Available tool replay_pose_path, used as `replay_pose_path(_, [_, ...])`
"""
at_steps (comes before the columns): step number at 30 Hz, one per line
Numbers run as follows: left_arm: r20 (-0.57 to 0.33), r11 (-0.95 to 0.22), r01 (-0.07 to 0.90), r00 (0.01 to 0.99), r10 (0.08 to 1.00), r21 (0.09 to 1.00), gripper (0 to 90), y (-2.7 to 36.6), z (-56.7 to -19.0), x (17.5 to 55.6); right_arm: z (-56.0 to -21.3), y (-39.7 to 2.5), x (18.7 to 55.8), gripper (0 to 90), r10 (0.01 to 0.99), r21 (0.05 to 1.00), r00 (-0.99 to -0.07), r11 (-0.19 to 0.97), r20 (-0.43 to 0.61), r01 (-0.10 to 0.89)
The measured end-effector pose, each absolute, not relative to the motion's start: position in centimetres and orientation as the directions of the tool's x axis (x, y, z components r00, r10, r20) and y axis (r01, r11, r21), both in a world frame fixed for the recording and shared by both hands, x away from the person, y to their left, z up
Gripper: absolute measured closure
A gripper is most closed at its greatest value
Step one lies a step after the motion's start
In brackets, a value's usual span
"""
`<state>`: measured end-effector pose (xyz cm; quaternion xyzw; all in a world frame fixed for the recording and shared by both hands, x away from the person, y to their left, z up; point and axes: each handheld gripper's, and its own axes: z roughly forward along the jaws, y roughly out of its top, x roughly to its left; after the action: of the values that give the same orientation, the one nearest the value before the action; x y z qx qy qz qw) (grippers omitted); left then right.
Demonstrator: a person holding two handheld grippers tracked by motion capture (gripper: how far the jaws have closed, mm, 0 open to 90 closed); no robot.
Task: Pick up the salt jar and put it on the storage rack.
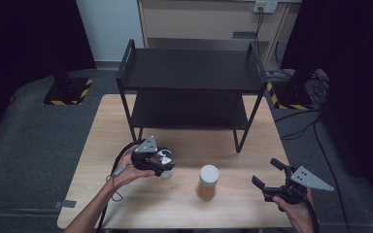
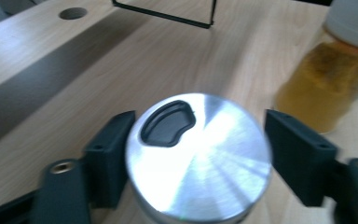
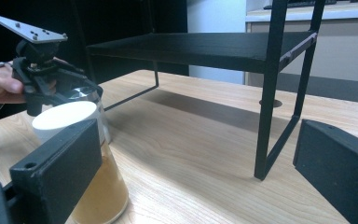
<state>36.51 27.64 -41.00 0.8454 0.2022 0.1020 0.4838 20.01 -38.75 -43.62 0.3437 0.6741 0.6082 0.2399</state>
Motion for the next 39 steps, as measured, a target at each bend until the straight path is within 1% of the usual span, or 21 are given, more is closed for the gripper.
replay_pose_path(4, [-0.035,-0.428,0.252,0.891,0.453,0.868,33.7,27.9,-41.3,36.3,-43.6,-38.8,20.1,1.2,0.755,0.985,-0.649,0.026,0.093,0.172])
replay_pose_path(10, [-0.042,-0.425,0.262,0.887,0.46,0.866,33.8,27.9,-41.2,36.3,-43.6,-38.8,20.2,1.2,0.754,0.984,-0.65,0.03,0.092,0.175])
replay_pose_path(15, [-0.051,-0.41,0.264,0.885,0.462,0.873,33.8,28.4,-40.8,36.1,-43.6,-38.8,20.2,1.2,0.753,0.984,-0.652,0.037,0.089,0.176])
replay_pose_path(18, [-0.04,-0.419,0.257,0.887,0.46,0.871,33.8,28.6,-39.9,35.9,-43.6,-38.8,20.2,1.2,0.754,0.983,-0.651,0.037,0.089,0.178])
replay_pose_path(26, [-0.024,-0.428,0.238,0.894,0.447,0.872,33.8,29.6,-36.3,35.5,-43.5,-38.7,20.2,1.2,0.753,0.983,-0.651,0.036,0.091,0.18])
replay_pose_path(39, [-0.002,-0.44,0.197,0.914,0.405,0.876,33.8,30.9,-28.1,34.8,-43.6,-38.6,20.3,1.0,0.748,0.982,-0.657,0.037,0.094,0.183])
